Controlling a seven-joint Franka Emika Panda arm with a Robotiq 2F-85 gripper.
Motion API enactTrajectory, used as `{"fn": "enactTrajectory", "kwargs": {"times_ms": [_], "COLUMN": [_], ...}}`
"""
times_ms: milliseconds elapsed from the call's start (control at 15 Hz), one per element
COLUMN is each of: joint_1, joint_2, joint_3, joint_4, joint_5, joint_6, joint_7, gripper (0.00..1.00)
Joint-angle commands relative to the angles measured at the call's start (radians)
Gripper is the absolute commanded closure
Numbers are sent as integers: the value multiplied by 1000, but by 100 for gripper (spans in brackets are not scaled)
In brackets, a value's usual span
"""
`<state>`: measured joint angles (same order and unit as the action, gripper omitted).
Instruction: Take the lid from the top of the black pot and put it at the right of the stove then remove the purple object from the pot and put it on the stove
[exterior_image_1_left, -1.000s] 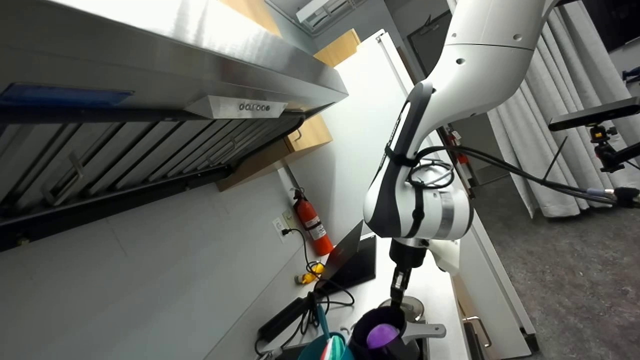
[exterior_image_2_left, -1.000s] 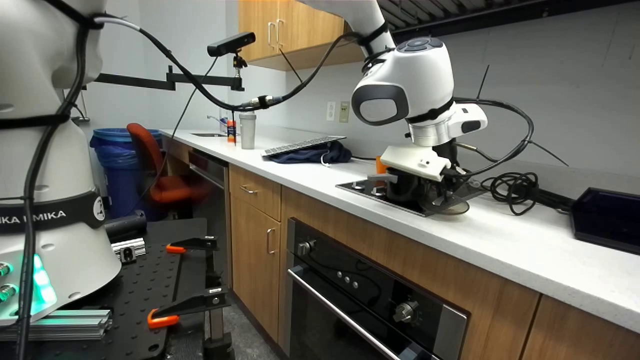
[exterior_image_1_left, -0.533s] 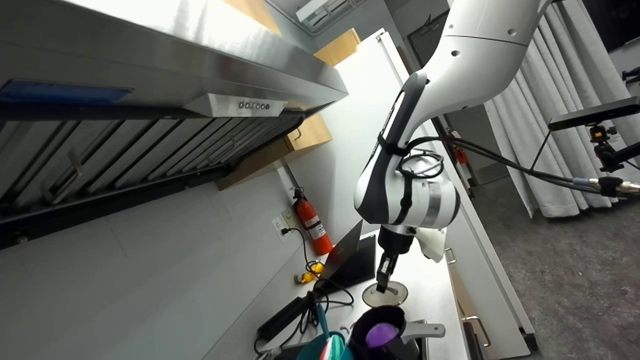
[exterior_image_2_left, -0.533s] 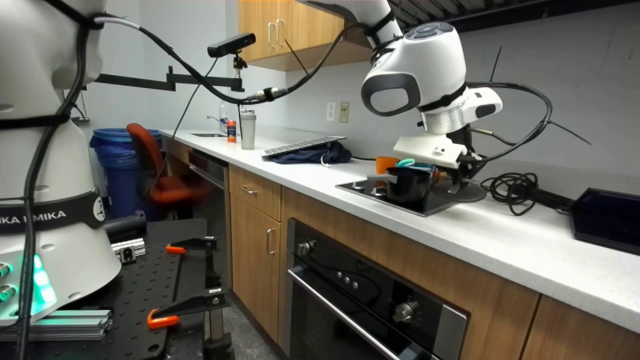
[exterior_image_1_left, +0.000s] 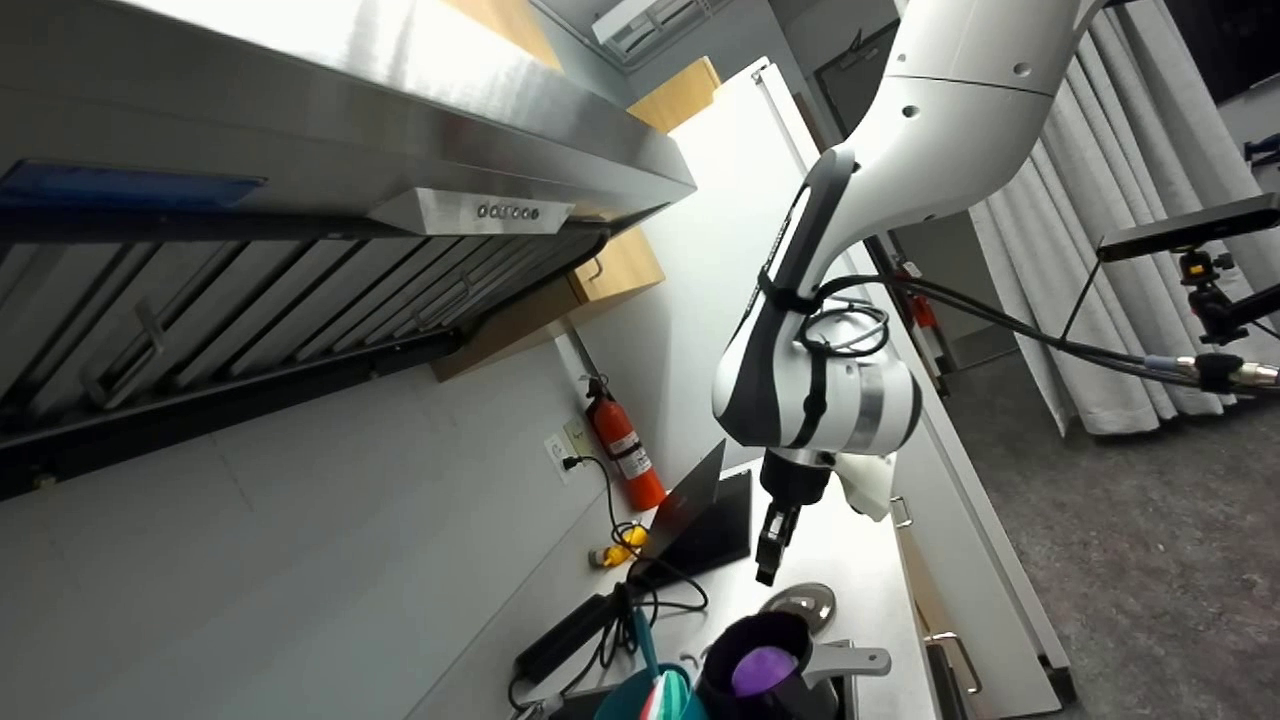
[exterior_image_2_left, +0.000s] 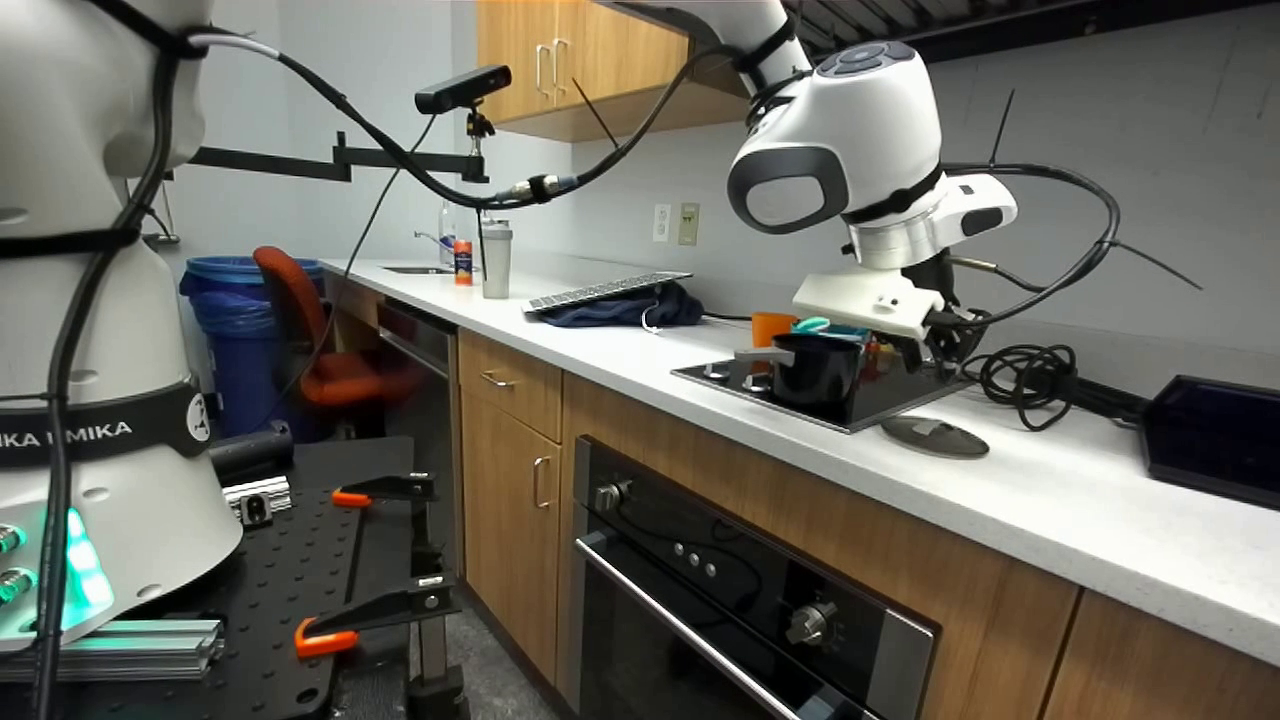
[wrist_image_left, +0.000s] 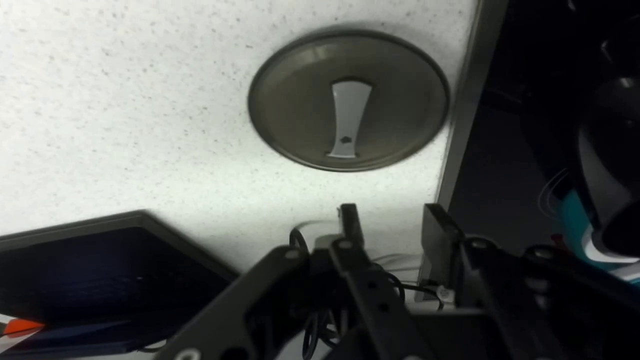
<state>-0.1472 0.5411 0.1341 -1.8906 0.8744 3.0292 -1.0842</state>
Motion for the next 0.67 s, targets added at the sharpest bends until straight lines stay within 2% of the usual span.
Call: {"fn": "enactTrajectory", "kwargs": {"times_ms": [0,267,600], "joint_1": [16,22,24], "joint_2": [-7,-16,-40], "joint_3": [-16,1,35], "joint_4": [-10,-25,-37], "joint_5": [-21,-8,5], "joint_6": [18,31,28], "joint_7": [-4,-3,-12], "gripper": [31,1,0]}}
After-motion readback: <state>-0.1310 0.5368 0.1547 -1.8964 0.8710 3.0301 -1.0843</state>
